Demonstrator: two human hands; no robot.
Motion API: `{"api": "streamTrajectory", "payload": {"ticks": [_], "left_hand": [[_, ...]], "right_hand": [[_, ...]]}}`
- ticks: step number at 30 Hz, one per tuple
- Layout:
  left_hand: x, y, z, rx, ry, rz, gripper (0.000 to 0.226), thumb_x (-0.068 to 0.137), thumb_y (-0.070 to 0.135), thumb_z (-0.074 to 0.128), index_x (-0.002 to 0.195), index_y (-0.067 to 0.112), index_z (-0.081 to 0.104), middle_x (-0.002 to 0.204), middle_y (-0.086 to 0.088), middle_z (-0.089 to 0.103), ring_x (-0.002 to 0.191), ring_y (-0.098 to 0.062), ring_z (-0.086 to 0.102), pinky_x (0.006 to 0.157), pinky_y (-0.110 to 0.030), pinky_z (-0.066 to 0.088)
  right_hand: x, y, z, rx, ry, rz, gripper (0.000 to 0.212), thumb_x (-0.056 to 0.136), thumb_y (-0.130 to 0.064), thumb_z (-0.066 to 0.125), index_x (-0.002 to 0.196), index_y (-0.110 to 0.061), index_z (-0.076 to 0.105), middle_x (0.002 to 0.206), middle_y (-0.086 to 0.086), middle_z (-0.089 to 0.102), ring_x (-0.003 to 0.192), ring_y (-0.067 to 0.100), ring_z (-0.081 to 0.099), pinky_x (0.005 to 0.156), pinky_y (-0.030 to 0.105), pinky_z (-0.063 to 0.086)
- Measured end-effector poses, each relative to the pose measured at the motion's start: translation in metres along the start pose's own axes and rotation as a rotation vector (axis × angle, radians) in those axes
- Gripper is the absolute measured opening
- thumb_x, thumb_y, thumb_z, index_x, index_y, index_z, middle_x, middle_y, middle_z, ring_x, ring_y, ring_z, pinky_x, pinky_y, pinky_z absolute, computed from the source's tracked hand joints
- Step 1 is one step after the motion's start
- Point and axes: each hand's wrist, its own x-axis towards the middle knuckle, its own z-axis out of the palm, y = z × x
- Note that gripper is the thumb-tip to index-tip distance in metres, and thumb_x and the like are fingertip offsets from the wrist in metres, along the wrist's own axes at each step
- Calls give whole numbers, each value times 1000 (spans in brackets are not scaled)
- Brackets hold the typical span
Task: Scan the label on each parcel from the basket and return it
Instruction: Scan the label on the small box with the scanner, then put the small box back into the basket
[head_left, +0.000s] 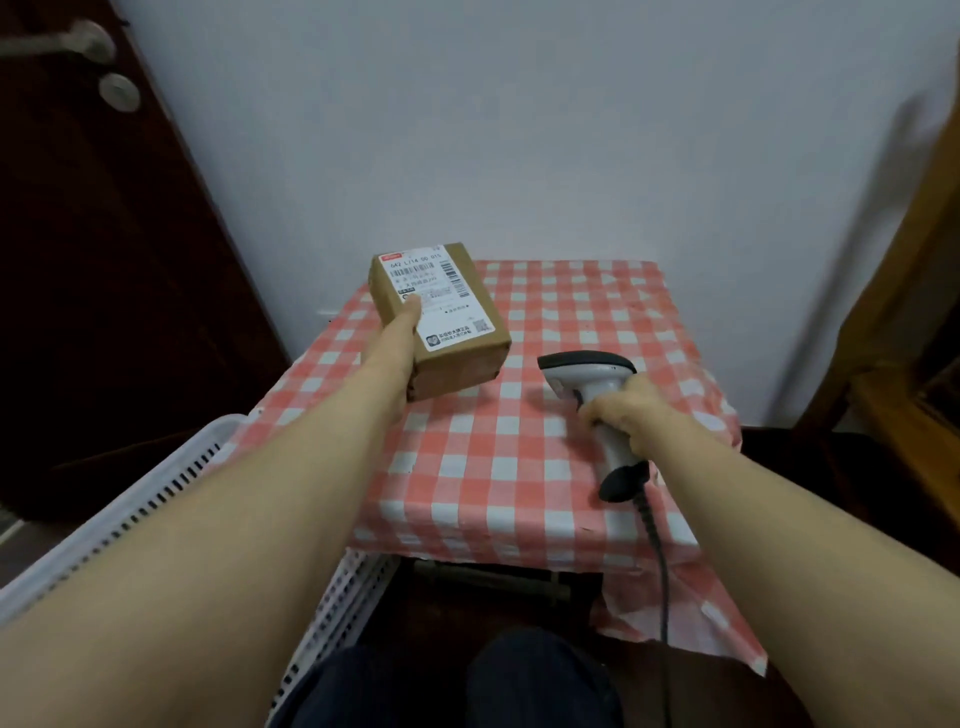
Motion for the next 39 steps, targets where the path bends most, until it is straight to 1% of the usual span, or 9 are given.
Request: {"api": "streamTrajectory", "payload": {"ticks": [5, 9, 14, 18, 21, 24, 28, 33, 39], "left_hand": [[14, -7, 2, -25, -22, 2, 46, 91, 50, 51, 128, 26, 58, 99, 5, 74, 75, -12, 71, 50, -20, 51], [17, -9, -7, -50, -12, -5, 44, 91, 48, 52, 128, 25, 58, 91, 5, 73, 70, -12, 69, 41, -17, 51], [11, -7, -27, -87, -34, -8, 33, 93, 45, 50, 118, 26, 61, 96, 3, 74, 63, -11, 72, 43, -20, 53], [1, -4, -51, -123, -36, -6, 24, 93, 38, 54, 112, 27, 62, 86, 4, 72, 65, -12, 71, 53, -25, 57], [-10, 1, -81, -95, -15, -12, 29, 89, 38, 60, 113, 23, 63, 76, 5, 73, 57, -11, 70, 50, -24, 55], [-16, 6, -120, -45, 27, -16, 46, 80, 35, 69, 121, 16, 61, 91, -3, 75, 68, -16, 70, 51, -27, 57], [-24, 6, -181, 7, 52, -29, 64, 71, 36, 75, 127, 12, 54, 101, -7, 73, 81, -20, 70, 59, -31, 57], [-28, -2, -266, 19, 67, -71, 64, 72, 34, 76, 128, 12, 54, 112, -11, 70, 94, -23, 69, 69, -38, 59], [-23, -39, -356, 38, 67, -181, 37, 75, 38, 74, 108, 25, 62, 110, -6, 70, 109, -24, 64, 94, -49, 51]], "right_hand": [[19, 8, 8, -175, 28, 0, 64, 65, -2, 79, 122, 0, 53, 119, 18, 59, 110, 38, 57, 92, 46, 51], [28, 11, 9, -228, 106, -10, 72, 65, -12, 85, 127, 0, 51, 125, 20, 59, 113, 38, 57, 96, 48, 49], [22, 8, 15, -385, 185, 11, 72, 72, -20, 81, 132, 1, 45, 130, 21, 53, 109, 38, 59, 77, 37, 47], [-3, -17, 33, -432, 311, -163, 55, 75, -15, 68, 124, -3, 47, 122, 20, 57, 108, 38, 58, 91, 48, 52], [-40, -50, 67, -372, 155, -404, 58, 80, -10, 61, 136, -9, 45, 136, 13, 52, 121, 31, 53, 99, 43, 48], [-84, -84, 114, -227, -88, -563, 69, 77, -19, 70, 140, -14, 42, 145, 6, 46, 131, 23, 46, 101, 31, 40], [-130, -110, 187, -142, -465, -620, 56, 63, -24, 86, 108, -29, 54, 109, -10, 65, 112, 16, 62, 92, 28, 52], [-141, -111, 288, -317, -482, -703, 135, 18, -78, 77, 135, -26, 36, 127, 2, 58, 120, 22, 54, 101, 42, 48], [-173, -103, 381, -525, -579, -672, 129, 43, -59, 81, 147, -41, 7, 137, 17, 37, 128, 36, 38, 108, 46, 37]]}}
